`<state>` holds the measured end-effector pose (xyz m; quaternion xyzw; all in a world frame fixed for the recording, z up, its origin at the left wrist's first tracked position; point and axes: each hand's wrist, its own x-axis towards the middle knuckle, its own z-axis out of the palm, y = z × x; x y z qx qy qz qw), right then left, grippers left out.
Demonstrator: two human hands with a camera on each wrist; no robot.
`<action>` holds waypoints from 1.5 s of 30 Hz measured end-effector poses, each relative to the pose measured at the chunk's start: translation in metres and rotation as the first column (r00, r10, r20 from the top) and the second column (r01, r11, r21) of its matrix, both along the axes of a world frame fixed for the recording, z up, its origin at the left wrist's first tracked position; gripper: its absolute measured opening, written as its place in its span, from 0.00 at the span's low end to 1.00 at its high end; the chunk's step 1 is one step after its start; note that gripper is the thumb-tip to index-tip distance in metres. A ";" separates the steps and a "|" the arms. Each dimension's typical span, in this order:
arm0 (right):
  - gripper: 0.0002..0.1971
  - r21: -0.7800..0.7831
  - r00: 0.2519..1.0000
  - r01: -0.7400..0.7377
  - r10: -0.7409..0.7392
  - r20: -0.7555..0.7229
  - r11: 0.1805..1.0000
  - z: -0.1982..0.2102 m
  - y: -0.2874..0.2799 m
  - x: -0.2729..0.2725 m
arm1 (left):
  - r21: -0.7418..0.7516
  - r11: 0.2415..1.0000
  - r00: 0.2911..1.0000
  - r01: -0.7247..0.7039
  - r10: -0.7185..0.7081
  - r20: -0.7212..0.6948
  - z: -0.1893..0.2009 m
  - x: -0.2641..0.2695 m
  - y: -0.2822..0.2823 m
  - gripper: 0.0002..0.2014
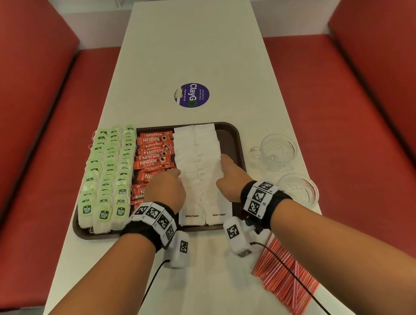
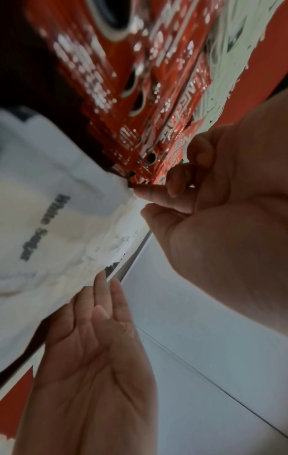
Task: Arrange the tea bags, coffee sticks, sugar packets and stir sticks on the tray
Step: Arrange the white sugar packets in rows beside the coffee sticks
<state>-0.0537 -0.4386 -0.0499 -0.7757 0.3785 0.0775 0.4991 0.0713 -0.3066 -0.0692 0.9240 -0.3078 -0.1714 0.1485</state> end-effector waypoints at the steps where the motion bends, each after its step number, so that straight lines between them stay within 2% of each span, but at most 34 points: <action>1: 0.36 -0.001 1.000 0.007 -0.007 0.003 1.000 0.001 0.000 0.000 | -0.004 1.000 1.000 0.000 0.000 -0.006 -0.001 0.001 0.000 0.19; 4: 0.38 0.012 0.999 0.038 -0.038 0.022 0.999 0.006 0.001 0.000 | -0.034 0.999 1.000 -0.006 0.006 -0.015 -0.002 0.003 0.001 0.19; 7: 0.35 0.042 0.996 0.075 -0.077 0.043 0.996 0.010 -0.003 -0.002 | -0.069 0.997 0.999 -0.035 0.034 -0.011 -0.001 0.007 0.003 0.18; 11: 0.34 0.049 0.995 0.080 -0.083 0.059 0.996 0.007 -0.004 0.005 | -0.037 0.997 0.997 -0.075 0.075 0.002 0.001 0.012 0.005 0.18; 18: 0.42 0.061 0.995 0.062 -0.067 0.074 0.996 -0.020 -0.011 0.014 | -0.067 0.994 0.993 -0.088 0.082 -0.081 -0.006 0.012 0.003 0.20; 22: 0.35 0.035 0.998 0.051 -0.052 0.046 0.998 0.007 -0.002 0.003 | -0.106 0.991 0.993 -0.084 0.074 -0.093 -0.007 0.014 0.002 0.21; 24: 0.36 0.038 1.000 0.026 -0.026 0.002 0.999 0.014 0.000 -0.006 | -0.117 0.990 0.995 -0.077 0.068 -0.076 -0.006 0.014 0.005 0.21; 28: 0.36 -0.005 0.998 -0.028 0.027 -0.050 1.000 0.013 0.006 -0.024 | -0.132 0.989 0.996 -0.072 0.065 -0.057 -0.004 0.016 0.008 0.22; 35: 0.30 0.007 0.987 -0.082 0.082 -0.138 0.997 0.011 0.015 -0.047 | -0.066 0.997 0.992 -0.035 0.027 -0.124 -0.004 0.022 -0.007 0.27; 40: 0.26 0.045 0.977 -0.104 0.110 -0.181 0.994 0.009 0.016 -0.055 | -0.087 0.995 0.996 -0.050 0.043 -0.083 0.002 0.018 -0.006 0.26; 45: 0.24 0.049 0.980 -0.092 0.099 -0.173 0.995 0.011 0.025 -0.056 | -0.142 0.990 1.000 0.018 -0.021 -0.022 0.011 0.005 0.013 0.18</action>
